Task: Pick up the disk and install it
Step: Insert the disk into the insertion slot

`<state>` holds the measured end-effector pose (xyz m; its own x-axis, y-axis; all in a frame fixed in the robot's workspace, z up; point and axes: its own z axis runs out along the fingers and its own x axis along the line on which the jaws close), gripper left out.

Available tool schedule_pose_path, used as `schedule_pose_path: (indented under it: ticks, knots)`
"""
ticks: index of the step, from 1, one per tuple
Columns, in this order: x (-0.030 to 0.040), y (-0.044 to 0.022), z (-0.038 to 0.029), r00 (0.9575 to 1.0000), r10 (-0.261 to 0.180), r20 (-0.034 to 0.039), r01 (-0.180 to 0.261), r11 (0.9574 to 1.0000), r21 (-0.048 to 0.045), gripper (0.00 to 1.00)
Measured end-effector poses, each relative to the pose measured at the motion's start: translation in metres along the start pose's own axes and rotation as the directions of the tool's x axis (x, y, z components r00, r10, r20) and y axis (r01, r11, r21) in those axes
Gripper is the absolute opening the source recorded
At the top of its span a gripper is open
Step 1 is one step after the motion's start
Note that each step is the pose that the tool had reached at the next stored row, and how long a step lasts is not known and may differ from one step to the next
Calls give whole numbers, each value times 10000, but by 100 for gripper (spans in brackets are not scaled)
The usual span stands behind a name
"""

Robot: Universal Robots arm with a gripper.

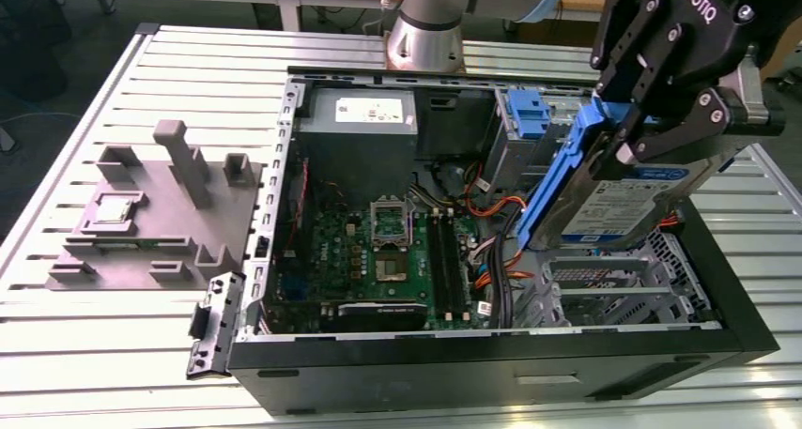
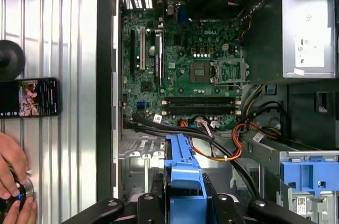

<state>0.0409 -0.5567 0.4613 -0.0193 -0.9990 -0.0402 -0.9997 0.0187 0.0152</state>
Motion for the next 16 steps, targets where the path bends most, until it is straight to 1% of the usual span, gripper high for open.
schedule_pose_path:
  ticks: [3, 7, 9, 16]
  knots:
    - [15, -51, 13, 10000, -1, -1, 1, 10000, 0, 36]
    - [73, -87, 35, 10000, -1, 0, 1, 10000, 0, 36]
    - [92, -115, 48, 10000, -1, -1, 1, 10000, 0, 36]
    - [114, -245, 95, 10000, -1, -1, 1, 10000, 0, 36]
